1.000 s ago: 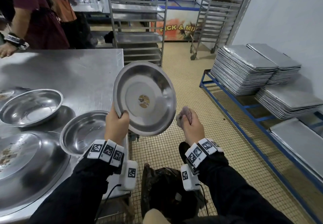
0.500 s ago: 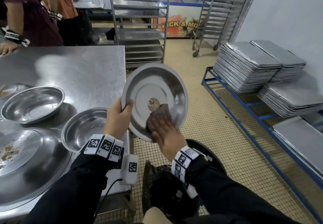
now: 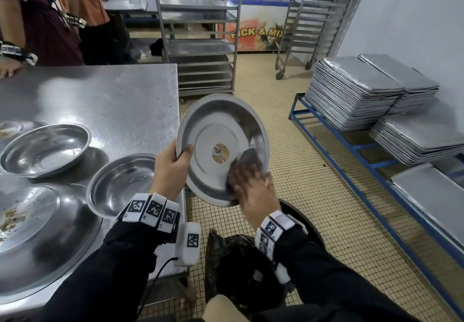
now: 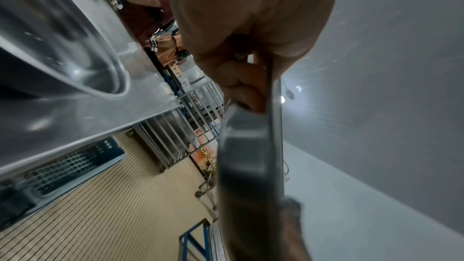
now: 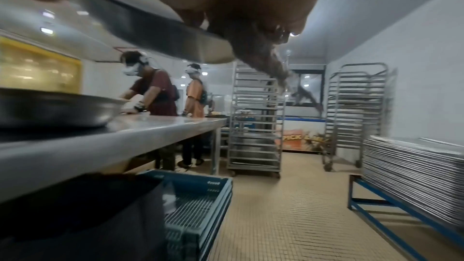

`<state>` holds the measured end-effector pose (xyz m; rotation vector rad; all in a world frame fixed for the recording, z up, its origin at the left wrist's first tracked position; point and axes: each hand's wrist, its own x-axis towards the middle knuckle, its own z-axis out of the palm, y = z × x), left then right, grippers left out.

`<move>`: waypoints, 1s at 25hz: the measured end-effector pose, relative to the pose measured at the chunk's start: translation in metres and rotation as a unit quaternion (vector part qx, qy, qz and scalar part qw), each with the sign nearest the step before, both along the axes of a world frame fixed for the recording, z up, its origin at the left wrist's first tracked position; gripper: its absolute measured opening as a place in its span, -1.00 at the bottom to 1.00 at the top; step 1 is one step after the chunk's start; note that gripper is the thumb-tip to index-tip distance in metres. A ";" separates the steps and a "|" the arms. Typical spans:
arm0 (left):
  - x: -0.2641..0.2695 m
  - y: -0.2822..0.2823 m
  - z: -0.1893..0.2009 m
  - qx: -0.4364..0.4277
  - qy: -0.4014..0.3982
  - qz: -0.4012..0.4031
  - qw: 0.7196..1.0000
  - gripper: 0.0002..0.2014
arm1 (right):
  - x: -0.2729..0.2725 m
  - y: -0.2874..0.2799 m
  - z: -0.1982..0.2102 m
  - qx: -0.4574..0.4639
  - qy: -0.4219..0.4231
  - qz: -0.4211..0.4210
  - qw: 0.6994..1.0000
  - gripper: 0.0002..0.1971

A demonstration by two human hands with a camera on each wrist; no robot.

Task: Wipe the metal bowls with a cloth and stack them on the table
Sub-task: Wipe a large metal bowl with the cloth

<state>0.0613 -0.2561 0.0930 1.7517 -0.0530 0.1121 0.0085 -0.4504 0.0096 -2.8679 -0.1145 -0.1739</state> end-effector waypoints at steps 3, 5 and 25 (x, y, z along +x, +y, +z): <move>-0.009 -0.002 -0.012 -0.035 0.051 -0.008 0.998 -0.85 | 0.029 -0.042 0.011 -0.034 -0.027 -0.072 0.996 -0.36; -0.012 -0.002 -0.017 -0.063 0.085 -0.027 0.994 -0.87 | 0.044 -0.054 0.031 0.074 -0.070 -0.103 0.989 -0.33; -0.013 -0.004 -0.012 -0.120 0.051 0.005 0.991 -0.78 | 0.036 -0.008 0.056 0.524 0.011 -0.207 0.826 -0.65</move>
